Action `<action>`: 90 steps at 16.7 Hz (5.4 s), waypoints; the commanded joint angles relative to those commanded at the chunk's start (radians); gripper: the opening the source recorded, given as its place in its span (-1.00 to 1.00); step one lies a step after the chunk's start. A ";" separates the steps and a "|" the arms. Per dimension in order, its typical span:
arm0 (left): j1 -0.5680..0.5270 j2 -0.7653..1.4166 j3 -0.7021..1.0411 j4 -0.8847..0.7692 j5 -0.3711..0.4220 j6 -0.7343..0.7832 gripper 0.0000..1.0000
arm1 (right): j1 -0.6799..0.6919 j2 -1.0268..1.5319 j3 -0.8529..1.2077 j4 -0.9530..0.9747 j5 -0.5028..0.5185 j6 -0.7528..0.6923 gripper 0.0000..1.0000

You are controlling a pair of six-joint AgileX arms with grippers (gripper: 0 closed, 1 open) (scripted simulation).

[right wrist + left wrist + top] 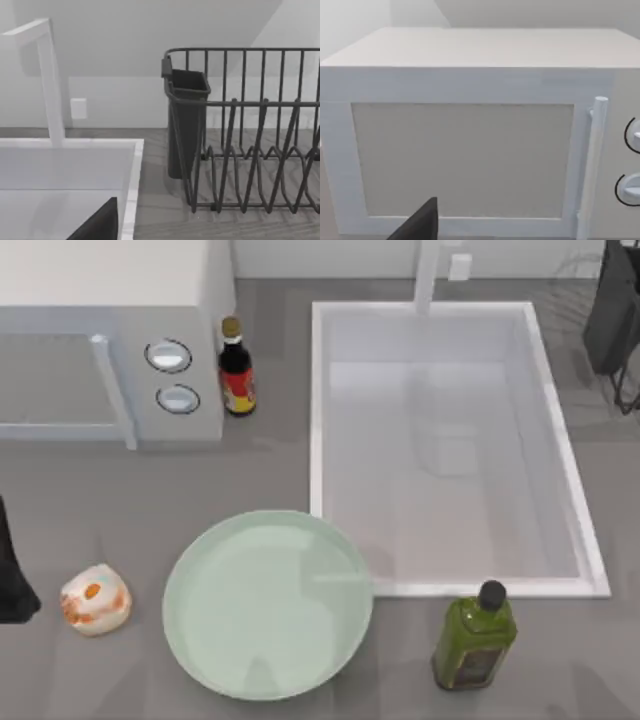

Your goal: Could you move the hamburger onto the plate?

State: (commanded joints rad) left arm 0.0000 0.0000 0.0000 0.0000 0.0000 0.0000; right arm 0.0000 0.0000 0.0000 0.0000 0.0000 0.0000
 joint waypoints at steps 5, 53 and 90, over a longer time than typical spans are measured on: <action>-0.013 0.065 0.046 -0.060 -0.002 0.042 1.00 | 0.000 0.000 0.000 0.000 0.000 0.000 1.00; -0.217 1.844 0.900 -0.629 0.002 0.790 0.10 | 0.000 0.000 0.000 0.000 0.000 0.000 1.00; -0.254 1.655 1.202 -1.113 0.019 0.885 -1.00 | 0.000 0.000 0.000 0.000 0.000 0.000 1.00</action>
State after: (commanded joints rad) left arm -0.2536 1.6549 1.2019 -1.1131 0.0188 0.8849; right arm 0.0000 0.0000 0.0000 0.0000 0.0000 0.0000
